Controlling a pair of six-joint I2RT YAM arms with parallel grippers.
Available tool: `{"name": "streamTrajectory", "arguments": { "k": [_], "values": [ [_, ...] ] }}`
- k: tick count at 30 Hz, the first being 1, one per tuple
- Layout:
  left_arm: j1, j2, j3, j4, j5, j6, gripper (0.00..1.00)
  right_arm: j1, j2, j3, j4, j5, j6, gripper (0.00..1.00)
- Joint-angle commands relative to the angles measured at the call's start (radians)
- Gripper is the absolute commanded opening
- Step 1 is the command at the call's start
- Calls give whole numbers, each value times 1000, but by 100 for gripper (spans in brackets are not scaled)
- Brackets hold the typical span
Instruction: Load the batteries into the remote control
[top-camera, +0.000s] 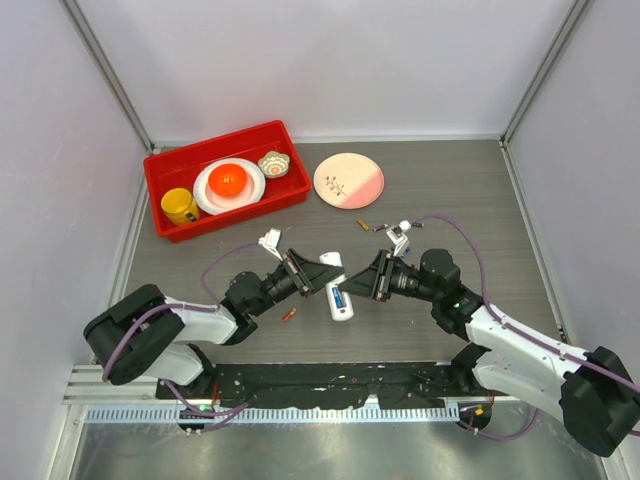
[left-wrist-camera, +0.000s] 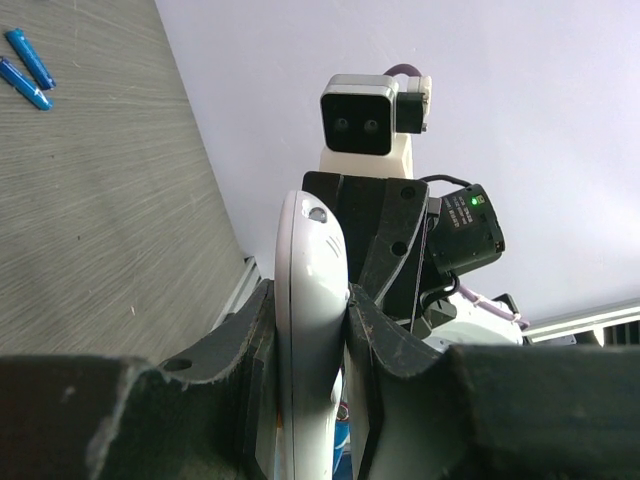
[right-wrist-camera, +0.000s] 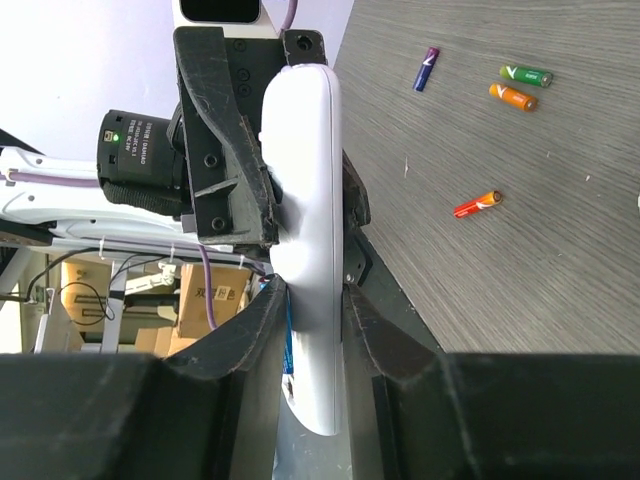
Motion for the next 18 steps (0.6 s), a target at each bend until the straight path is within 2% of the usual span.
{"name": "streamTrajectory", "arguments": {
  "k": [1,3,6,18],
  "values": [
    [-2,12,28,262,44,-9,2,-15,11,14,62,-59,23,18],
    [0,15,25,262,52,-12,4,-29,11,22,46,-74,20,14],
    [4,15,27,262,73,-20,8,-46,15,23,37,-105,20,2],
    [10,36,27,262,153,-43,30,-80,41,46,23,-200,0,1]
  ]
}}
